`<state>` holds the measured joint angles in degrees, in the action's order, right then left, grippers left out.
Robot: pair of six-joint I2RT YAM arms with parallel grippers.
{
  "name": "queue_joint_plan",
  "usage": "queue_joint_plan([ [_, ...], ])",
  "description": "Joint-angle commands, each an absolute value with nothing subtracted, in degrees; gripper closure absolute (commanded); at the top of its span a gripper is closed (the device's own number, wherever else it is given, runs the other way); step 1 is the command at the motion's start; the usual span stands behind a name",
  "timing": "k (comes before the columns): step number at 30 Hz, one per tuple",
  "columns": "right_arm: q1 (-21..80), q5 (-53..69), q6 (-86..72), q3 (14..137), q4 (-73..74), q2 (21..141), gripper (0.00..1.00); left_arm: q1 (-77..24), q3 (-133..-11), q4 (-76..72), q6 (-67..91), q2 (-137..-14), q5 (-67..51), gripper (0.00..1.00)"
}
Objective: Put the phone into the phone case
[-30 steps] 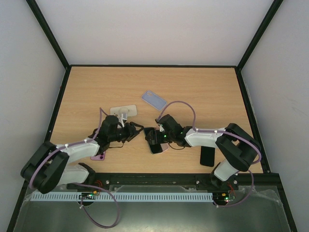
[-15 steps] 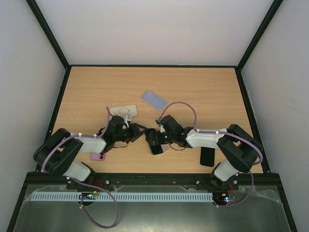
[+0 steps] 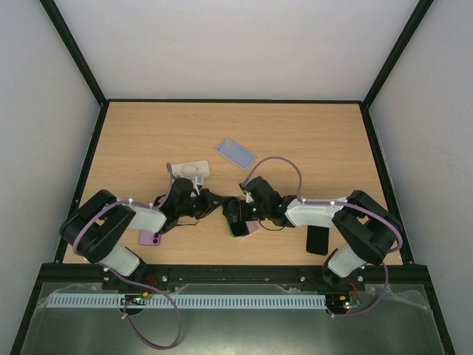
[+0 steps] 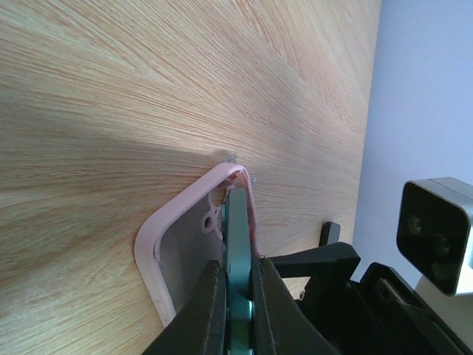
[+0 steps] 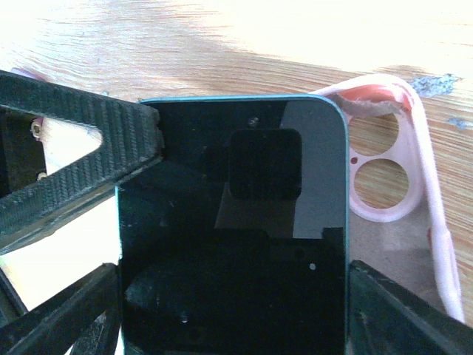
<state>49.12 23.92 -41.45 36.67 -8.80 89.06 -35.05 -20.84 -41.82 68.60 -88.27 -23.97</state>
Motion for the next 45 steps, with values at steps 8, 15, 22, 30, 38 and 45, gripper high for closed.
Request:
queue_joint_plan([
  [8, 49.2, 16.9, -41.3, 37.2, -0.4, 78.1, 0.15, -35.4, -23.8, -37.2, 63.8, -87.6, -24.0, 0.97],
  [15, 46.7, 9.7, -39.7, 36.3, 5.7, 79.5, 0.39, -35.2, -25.0, -33.7, 62.5, -87.5, -24.8, 0.97],
  [22, 46.0, 14.2, -42.1, 32.9, 2.2, 82.2, 0.43, -35.1, -26.5, -28.8, 61.0, -86.7, -25.2, 0.97],
  [30, 48.6, 21.6, -48.7, 28.4, -4.5, 82.4, 0.51, -33.2, -26.6, -26.8, 61.5, -86.3, -27.5, 0.97],
  [38, 51.4, 22.9, -58.3, 24.8, -14.1, 81.5, 0.66, -32.6, -26.5, -24.6, 61.6, -86.1, -28.2, 0.97],
  [45, 52.5, 22.5, -63.0, 21.6, -20.4, 80.5, 0.7, -32.6, -26.5, -25.9, 60.3, -86.5, -27.6, 0.97],
])
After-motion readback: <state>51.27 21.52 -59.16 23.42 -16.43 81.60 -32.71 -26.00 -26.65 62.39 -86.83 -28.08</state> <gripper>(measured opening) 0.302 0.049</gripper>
